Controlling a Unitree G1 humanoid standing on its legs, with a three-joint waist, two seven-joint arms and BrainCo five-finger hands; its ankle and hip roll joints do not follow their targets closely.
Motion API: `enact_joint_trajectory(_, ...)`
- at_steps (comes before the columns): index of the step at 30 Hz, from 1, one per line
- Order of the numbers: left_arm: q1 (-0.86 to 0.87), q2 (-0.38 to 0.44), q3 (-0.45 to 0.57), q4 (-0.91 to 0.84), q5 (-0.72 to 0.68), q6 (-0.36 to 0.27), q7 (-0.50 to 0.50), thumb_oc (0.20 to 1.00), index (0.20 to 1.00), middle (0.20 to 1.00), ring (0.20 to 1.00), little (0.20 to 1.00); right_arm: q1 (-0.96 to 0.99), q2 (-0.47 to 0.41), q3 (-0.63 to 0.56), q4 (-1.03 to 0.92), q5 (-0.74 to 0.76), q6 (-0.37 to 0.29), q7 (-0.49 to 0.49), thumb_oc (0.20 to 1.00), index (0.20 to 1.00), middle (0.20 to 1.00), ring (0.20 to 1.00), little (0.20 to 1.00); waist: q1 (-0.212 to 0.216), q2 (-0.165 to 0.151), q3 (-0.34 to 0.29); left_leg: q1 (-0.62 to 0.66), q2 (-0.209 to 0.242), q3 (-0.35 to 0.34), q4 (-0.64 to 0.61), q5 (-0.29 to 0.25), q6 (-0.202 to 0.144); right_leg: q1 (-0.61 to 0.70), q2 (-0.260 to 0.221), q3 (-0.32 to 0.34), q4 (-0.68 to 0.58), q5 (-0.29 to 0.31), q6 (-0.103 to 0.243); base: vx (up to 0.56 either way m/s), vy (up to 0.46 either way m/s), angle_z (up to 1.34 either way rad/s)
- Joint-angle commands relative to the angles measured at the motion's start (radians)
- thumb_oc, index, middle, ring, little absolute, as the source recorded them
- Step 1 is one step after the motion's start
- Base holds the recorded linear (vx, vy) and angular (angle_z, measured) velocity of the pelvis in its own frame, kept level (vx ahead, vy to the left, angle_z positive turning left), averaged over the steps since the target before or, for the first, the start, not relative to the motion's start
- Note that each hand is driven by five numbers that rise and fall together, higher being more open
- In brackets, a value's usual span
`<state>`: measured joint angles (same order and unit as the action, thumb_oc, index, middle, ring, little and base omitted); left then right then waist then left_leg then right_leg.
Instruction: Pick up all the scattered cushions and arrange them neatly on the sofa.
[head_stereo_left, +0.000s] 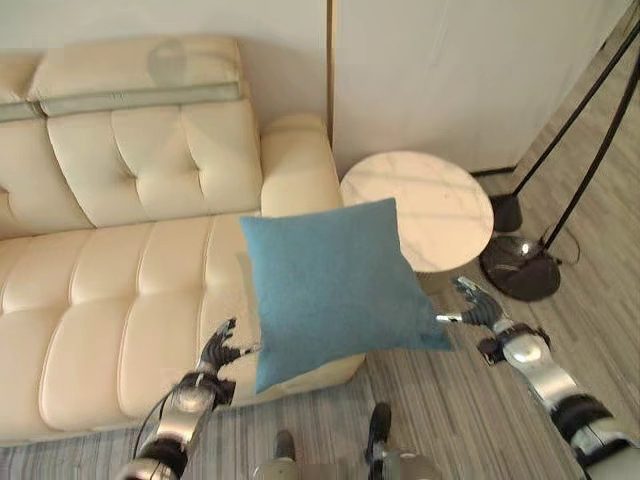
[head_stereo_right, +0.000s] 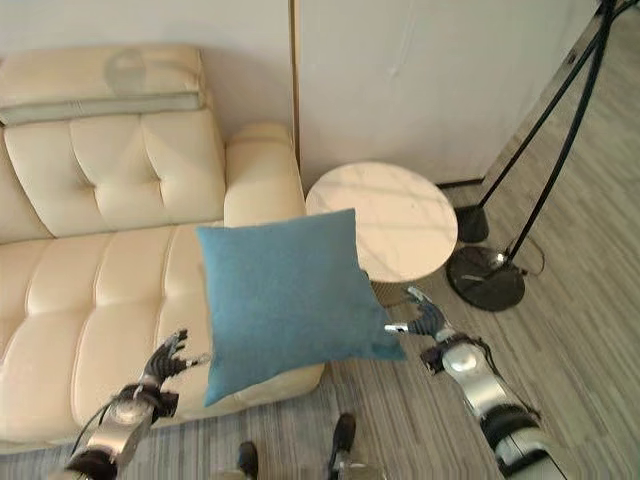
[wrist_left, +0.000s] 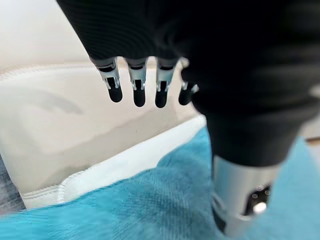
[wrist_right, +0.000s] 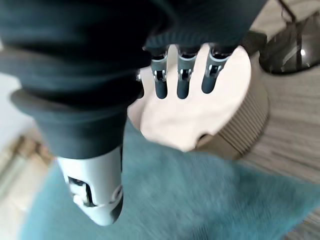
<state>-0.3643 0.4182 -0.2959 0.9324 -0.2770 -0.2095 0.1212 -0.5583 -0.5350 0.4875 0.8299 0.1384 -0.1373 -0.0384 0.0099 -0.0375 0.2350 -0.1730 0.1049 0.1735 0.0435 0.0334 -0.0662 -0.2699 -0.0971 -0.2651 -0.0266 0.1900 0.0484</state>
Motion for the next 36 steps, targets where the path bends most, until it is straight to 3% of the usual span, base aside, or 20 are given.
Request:
enact_joint_trajectory(1, -0.132, 0.002, -0.013, 0.058, -0.084, -0.055, 0.061, 1.0, 1.0, 1.0, 1.0, 1.0, -0.119, 0.068, 0.052, 0.054, 0.016, -0.004, -0.058, 1.0, 1.0, 1.0, 1.0, 1.0, 0.006, -0.041, 0.006, -0.047, -0.009, -0.001, 0.036, -0.017, -0.022, -0.021, -0.056, 0.064, 0.152, -0.18, 0.067, -0.17, -0.002, -0.06)
enact_joint_trajectory(6, -0.34, -0.104, -0.107, 0.104, -0.142, -0.067, 0.118, 1.0, 1.0, 1.0, 1.0, 1.0, -0.325, 0.196, 0.163, 0.099, 0.017, 0.002, -0.105, 1.0, 1.0, 1.0, 1.0, 1.0, 0.004, -0.034, 0.058, -0.106, -0.006, -0.011, 0.042, 0.01, -0.027, -0.076, -0.057, 0.083, 0.16, -0.166, 0.068, -0.1, -0.011, -0.03)
enact_joint_trajectory(7, -0.37, -0.143, -0.139, 0.068, -0.149, -0.075, 0.136, 1.0, 1.0, 1.0, 1.0, 1.0, -0.343, 0.233, 0.183, 0.056, 0.037, -0.01, -0.117, 0.589, 0.589, 0.589, 0.589, 0.589, 0.001, -0.034, 0.07, -0.113, -0.005, -0.012, 0.038, 0.017, -0.029, -0.083, -0.056, 0.088, 0.156, -0.161, 0.07, -0.05, 0.001, 0.0)
enact_joint_trajectory(9, -0.373, -0.156, -0.153, 0.04, -0.153, -0.082, 0.141, 1.0, 1.0, 1.0, 1.0, 1.0, -0.34, 0.242, 0.188, 0.033, 0.05, -0.019, -0.119, 0.2, 0.2, 0.2, 0.2, 0.2, -0.002, -0.034, 0.073, -0.113, -0.005, -0.012, 0.036, 0.019, -0.029, -0.086, -0.055, 0.091, 0.155, -0.158, 0.072, -0.02, 0.007, -0.04)
enact_joint_trajectory(10, -0.368, -0.167, -0.161, 0.0, -0.148, -0.091, 0.15, 0.815, 0.815, 0.815, 0.815, 0.815, -0.327, 0.249, 0.185, 0.004, 0.063, -0.027, -0.124, 0.2, 0.2, 0.2, 0.2, 0.2, -0.003, -0.033, 0.073, -0.111, -0.005, -0.012, 0.03, 0.02, -0.031, -0.084, -0.056, 0.091, 0.151, -0.157, 0.072, -0.01, 0.016, -0.04)
enact_joint_trajectory(11, -0.359, -0.175, -0.176, -0.058, -0.141, -0.098, 0.156, 0.2, 0.2, 0.2, 0.2, 0.2, -0.305, 0.249, 0.182, -0.051, 0.079, -0.04, -0.123, 0.2, 0.2, 0.2, 0.2, 0.2, -0.007, -0.033, 0.074, -0.108, -0.005, -0.012, 0.026, 0.021, -0.032, -0.083, -0.057, 0.093, 0.148, -0.154, 0.073, 0.0, 0.0, 0.0)
enact_joint_trajectory(20, -0.137, -0.149, -0.162, -0.444, -0.11, -0.129, 0.137, 0.2, 0.2, 0.2, 0.2, 0.2, -0.018, 0.176, 0.093, -0.5, 0.065, -0.107, -0.089, 0.2, 0.2, 0.2, 0.2, 0.2, -0.039, -0.034, 0.038, -0.041, -0.011, 0.017, 0.007, -0.004, -0.022, -0.033, -0.065, 0.105, 0.128, -0.151, 0.08, 0.02, 0.041, -0.04)
enact_joint_trajectory(24, 0.063, -0.104, -0.116, -0.704, -0.069, -0.133, 0.087, 0.2, 0.2, 0.2, 0.2, 0.2, 0.238, 0.125, -0.012, -0.783, 0.093, -0.149, -0.02, 0.2, 0.2, 0.2, 0.2, 0.2, -0.06, -0.033, -0.018, 0.034, -0.029, 0.029, -0.009, -0.03, -0.007, 0.04, -0.068, 0.105, 0.112, -0.153, 0.093, 0.08, 0.083, -0.06)
enact_joint_trajectory(31, 0.221, -0.068, -0.071, -0.892, -0.055, -0.146, 0.077, 0.2, 0.2, 0.2, 0.2, 0.2, 0.458, 0.127, -0.062, -0.98, 0.254, -0.167, 0.068, 0.2, 0.2, 0.2, 0.2, 0.2, -0.077, -0.033, -0.08, 0.106, -0.052, 0.03, -0.021, -0.055, 0.009, 0.115, -0.078, 0.103, 0.098, -0.152, 0.109, 0.04, 0.09, -0.02)
enact_joint_trajectory(36, 0.279, -0.038, -0.04, -0.97, -0.014, -0.163, 0.106, 0.2, 0.2, 0.2, 0.2, 0.2, 0.497, 0.132, -0.05, -1.067, 0.295, -0.182, 0.095, 0.2, 0.2, 0.2, 0.2, 0.2, -0.082, -0.031, -0.096, 0.149, -0.07, 0.042, -0.04, -0.066, 0.027, 0.117, -0.081, 0.128, 0.111, -0.131, 0.131, -0.03, 0.119, -0.11)
